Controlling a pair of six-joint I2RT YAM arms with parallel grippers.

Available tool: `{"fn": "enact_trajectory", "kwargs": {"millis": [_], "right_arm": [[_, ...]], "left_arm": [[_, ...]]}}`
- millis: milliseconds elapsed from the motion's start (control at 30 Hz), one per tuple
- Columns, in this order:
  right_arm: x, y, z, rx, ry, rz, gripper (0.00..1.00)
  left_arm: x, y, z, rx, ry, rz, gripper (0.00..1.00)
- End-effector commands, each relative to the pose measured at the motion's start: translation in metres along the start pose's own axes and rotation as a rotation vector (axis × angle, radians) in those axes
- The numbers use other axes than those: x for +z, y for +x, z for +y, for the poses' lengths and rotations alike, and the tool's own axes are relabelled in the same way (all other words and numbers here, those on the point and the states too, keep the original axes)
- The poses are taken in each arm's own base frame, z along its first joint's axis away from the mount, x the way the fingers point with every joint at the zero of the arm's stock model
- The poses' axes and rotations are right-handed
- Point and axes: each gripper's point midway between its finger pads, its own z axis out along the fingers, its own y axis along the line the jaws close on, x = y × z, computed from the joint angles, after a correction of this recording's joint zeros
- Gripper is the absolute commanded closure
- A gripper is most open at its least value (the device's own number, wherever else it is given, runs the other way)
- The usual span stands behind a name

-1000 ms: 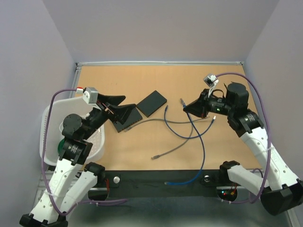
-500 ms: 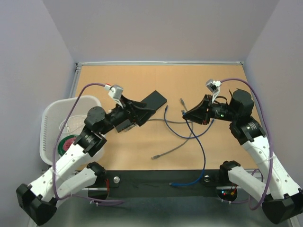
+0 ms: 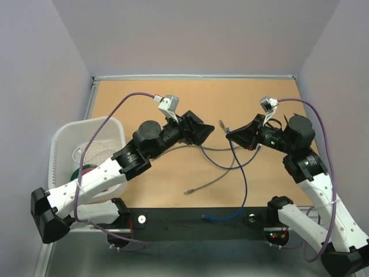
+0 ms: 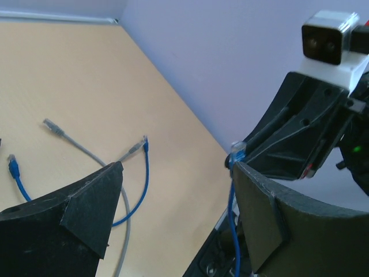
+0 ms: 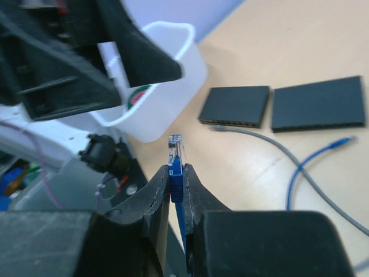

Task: Insert the plug into the switch port

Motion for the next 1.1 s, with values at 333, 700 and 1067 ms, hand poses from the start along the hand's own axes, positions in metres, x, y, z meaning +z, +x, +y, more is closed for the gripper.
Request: {"fn": "enact_trajectory", "kwargs": {"millis": [333, 700, 1067], "right_arm": [[0.007, -0.024, -0.078, -0.164, 0.634, 0.003, 1.00], [0.042, 0.010, -0.002, -0.223, 0.495, 0.035, 0.99], [0.053, 0.008, -0.001, -0.202, 0.518, -0.003, 1.00]], "left_arm": [[0.030, -0.019, -0.012, -0.005, -0.166, -0.086, 0.12], [0.024, -0.016, 0.001, 0.000, -0.215, -0.091, 0.15], [0.007, -0.008, 0.006, -0.040, -0.213, -0.081, 0.22]]}}
